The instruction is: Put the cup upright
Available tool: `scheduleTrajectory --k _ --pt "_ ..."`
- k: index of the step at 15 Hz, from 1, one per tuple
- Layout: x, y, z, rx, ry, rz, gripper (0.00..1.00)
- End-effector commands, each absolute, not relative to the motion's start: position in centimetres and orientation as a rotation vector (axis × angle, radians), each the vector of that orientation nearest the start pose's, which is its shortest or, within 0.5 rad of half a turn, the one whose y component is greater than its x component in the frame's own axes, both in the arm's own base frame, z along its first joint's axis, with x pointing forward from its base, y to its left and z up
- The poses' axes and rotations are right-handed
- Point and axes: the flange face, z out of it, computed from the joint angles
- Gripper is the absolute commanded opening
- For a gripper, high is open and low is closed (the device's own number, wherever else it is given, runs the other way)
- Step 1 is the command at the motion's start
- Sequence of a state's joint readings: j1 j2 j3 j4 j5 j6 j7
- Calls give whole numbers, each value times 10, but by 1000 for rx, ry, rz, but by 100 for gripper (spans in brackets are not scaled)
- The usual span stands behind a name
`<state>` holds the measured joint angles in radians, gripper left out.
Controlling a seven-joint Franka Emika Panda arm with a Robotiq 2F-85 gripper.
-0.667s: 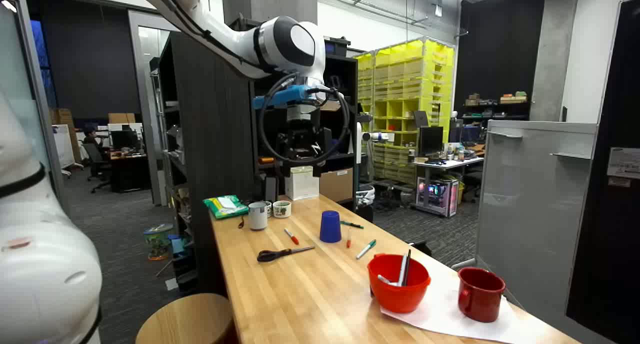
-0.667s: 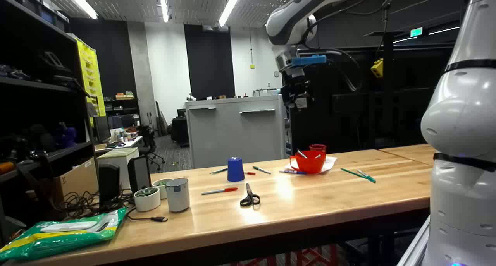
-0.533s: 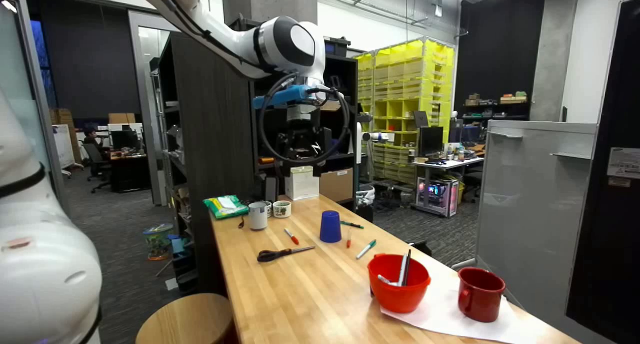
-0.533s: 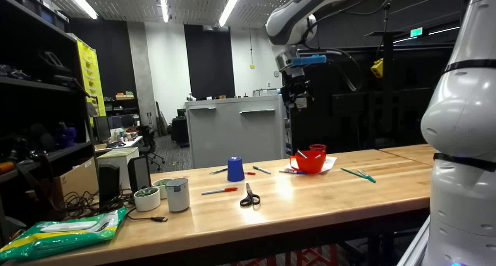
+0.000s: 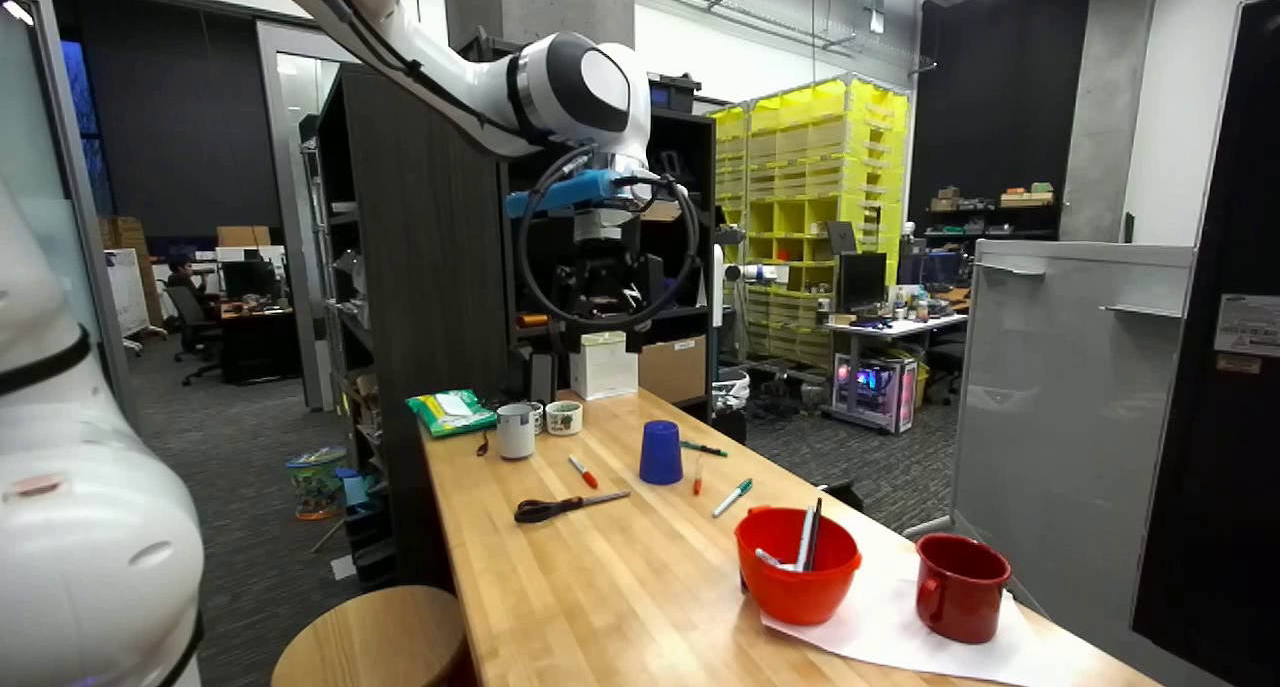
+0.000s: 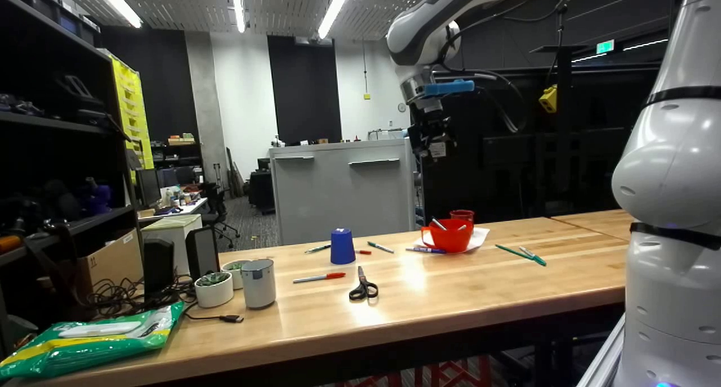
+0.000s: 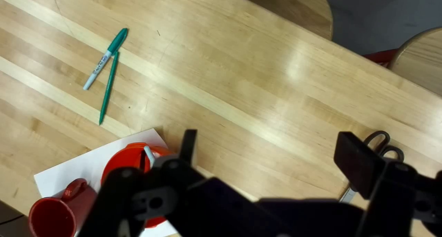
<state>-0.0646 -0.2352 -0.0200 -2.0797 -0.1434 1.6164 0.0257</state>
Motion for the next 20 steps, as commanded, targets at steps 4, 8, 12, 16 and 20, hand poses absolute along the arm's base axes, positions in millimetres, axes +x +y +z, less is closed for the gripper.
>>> scheduleTrajectory --k 4,8,12,16,20 --pt "468 -49 509 -3251 118 382 100" --pt "508 -30 500 -3272 -34 358 100" --pt "558 -4 489 -3275 -203 310 100" --pt "605 19 477 -3276 -319 291 100" --pt "645 39 466 -3261 -429 233 100"
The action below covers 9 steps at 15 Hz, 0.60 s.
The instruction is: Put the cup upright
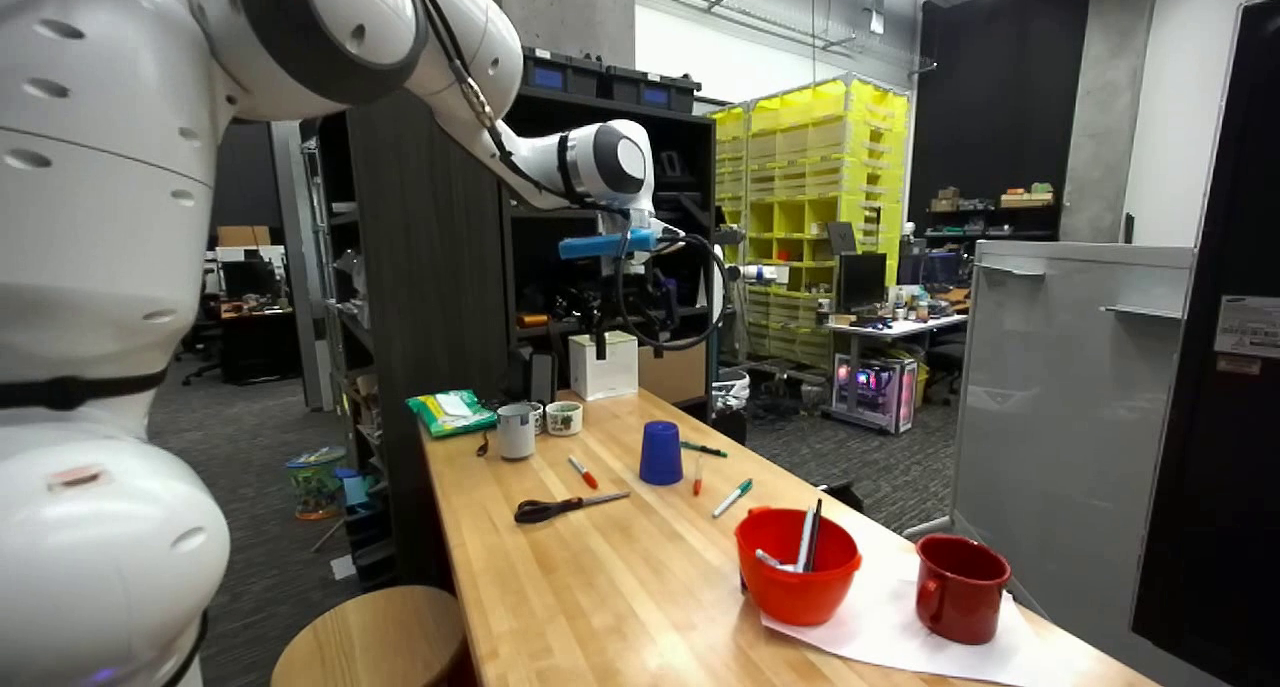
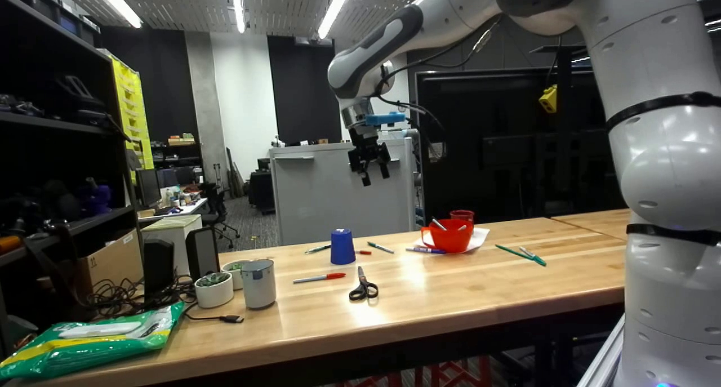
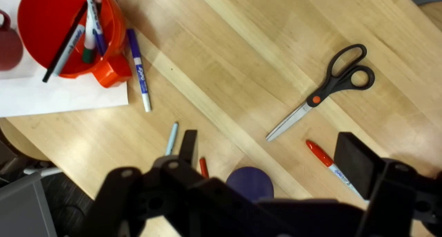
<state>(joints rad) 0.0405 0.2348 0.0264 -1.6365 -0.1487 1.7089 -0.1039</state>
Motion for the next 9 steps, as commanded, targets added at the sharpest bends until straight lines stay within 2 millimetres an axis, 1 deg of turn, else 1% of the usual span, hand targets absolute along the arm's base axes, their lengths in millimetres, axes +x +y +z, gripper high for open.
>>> scheduleTrajectory --k 1,4,6,7,8,9 --pt "653 43 464 -3257 -448 217 100" --pt "678 52 453 -3249 -490 161 100" --pt "692 54 444 -3260 -469 113 100" --pt "691 54 444 -3267 -430 192 100" --pt "690 53 450 -3263 -453 199 100" --pt "684 51 440 -3234 -445 173 100"
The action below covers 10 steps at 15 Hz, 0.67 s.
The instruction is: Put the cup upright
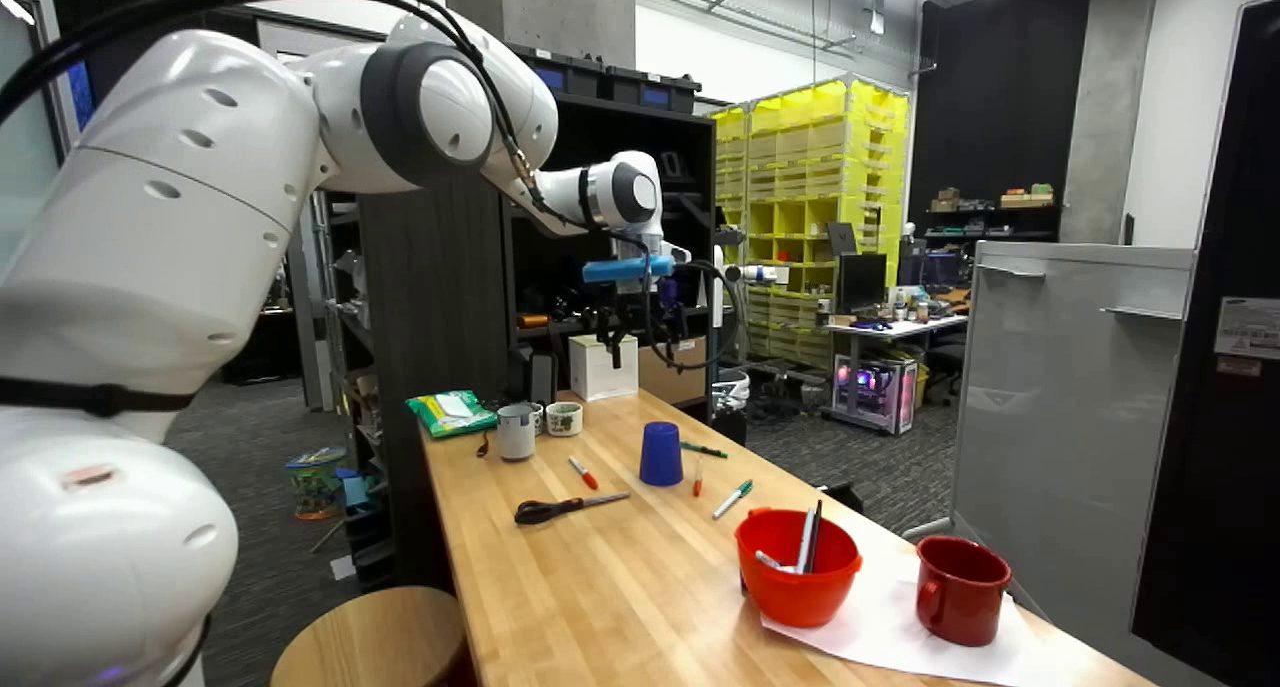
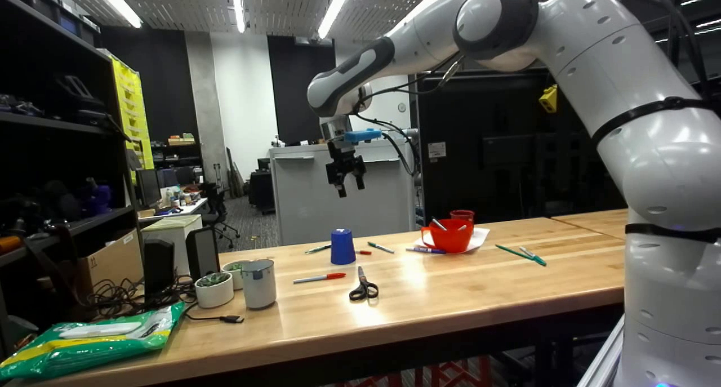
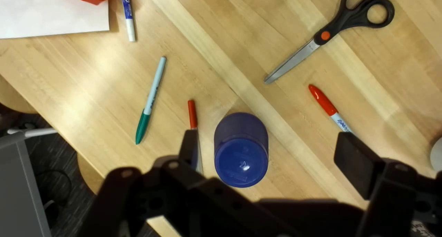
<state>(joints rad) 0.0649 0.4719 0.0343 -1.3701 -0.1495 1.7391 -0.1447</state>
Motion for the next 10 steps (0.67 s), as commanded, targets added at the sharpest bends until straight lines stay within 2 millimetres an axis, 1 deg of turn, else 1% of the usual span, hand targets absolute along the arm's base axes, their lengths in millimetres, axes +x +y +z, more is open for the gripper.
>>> scheduleTrajectory --k 1,5,7,10 --pt "687 50 440 -3235 -443 184 100" --pt "689 50 446 -3236 -438 184 100" --pt "689 50 446 -3235 -438 184 100" --pt "696 49 424 -3228 -435 131 100"
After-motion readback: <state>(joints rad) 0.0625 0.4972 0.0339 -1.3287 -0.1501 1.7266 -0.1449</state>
